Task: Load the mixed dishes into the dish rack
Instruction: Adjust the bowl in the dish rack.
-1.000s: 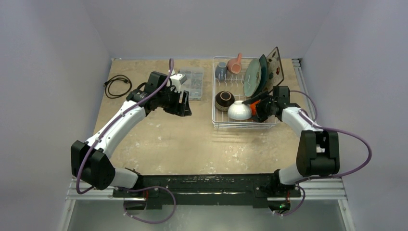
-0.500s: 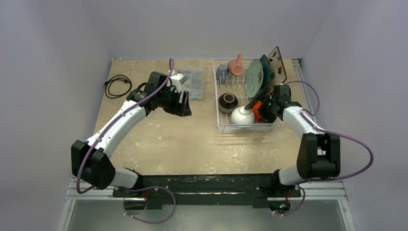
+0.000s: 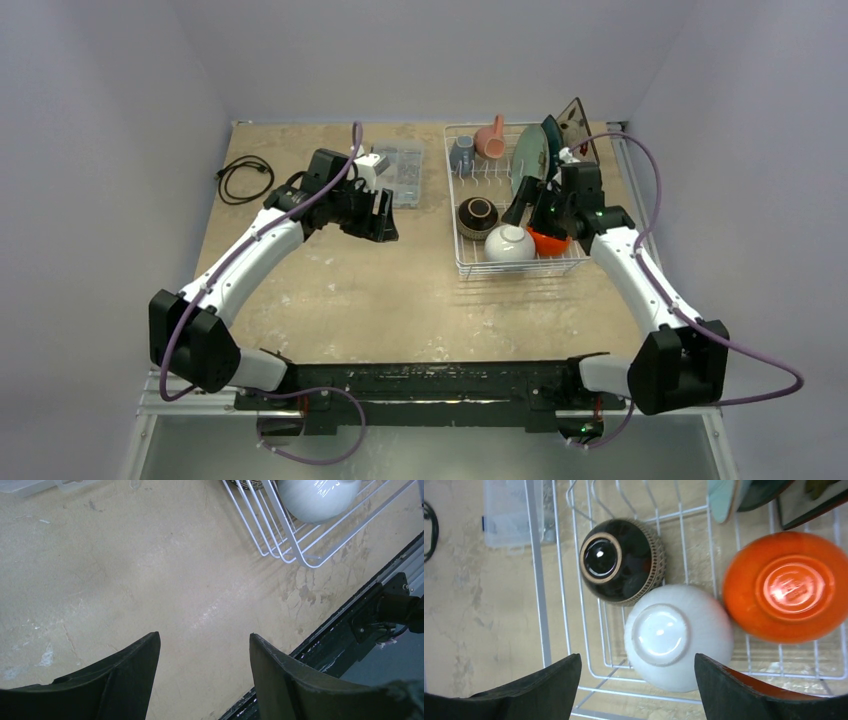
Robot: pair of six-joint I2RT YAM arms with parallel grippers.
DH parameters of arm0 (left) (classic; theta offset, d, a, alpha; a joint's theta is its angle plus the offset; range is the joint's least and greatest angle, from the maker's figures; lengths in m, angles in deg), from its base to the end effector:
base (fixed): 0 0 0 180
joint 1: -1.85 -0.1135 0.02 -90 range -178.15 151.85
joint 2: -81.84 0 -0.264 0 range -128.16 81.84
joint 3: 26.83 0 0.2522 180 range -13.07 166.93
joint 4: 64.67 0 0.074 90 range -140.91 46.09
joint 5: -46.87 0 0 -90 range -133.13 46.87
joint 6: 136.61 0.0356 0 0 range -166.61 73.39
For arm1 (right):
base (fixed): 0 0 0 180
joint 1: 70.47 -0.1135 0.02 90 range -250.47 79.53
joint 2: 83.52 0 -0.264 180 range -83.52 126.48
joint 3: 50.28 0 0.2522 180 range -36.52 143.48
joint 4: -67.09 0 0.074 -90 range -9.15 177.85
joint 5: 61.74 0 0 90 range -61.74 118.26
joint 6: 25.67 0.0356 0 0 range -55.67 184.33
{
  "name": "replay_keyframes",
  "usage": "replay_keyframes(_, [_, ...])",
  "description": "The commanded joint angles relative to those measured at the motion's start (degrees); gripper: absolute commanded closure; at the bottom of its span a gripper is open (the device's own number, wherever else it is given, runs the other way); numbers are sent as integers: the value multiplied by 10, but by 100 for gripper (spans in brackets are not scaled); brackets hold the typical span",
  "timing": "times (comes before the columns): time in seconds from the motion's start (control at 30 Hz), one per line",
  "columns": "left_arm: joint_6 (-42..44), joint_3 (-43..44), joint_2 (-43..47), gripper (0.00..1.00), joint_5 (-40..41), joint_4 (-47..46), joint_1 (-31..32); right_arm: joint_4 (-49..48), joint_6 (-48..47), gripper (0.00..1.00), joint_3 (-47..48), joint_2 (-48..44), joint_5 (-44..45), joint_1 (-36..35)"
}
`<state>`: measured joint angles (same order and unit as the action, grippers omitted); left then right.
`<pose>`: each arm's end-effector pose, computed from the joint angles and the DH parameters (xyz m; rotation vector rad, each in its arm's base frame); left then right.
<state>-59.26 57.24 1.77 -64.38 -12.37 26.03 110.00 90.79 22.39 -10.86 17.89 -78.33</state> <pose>0.2660 -0.1336 0.3111 0.4230 2.4357 -0.7356 0.2699 0.0437 0.2913 0.2891 2.3424 0.5077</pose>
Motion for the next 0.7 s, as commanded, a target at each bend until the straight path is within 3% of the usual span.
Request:
replay_keyframes(0.0, [7,27,-6,36,-5,-8,2,23,3,20,-8,-13,-4,-34])
replay_keyframes(0.13, [7,27,-6,35,-6,-8,2,20,19,34,-43,-30,-5,-36])
replay_keyframes(0.33, [6,27,-9,35,-6,-8,2,-44,49,36,-111,-28,4,-37])
replay_keyframes(0.57, [8,26,-10,35,-2,-8,2,-263,72,40,-209,-41,77,-39])
replay_keyframes(0.67, [8,26,-13,35,-2,-7,2,-237,66,40,-211,-57,113,-39])
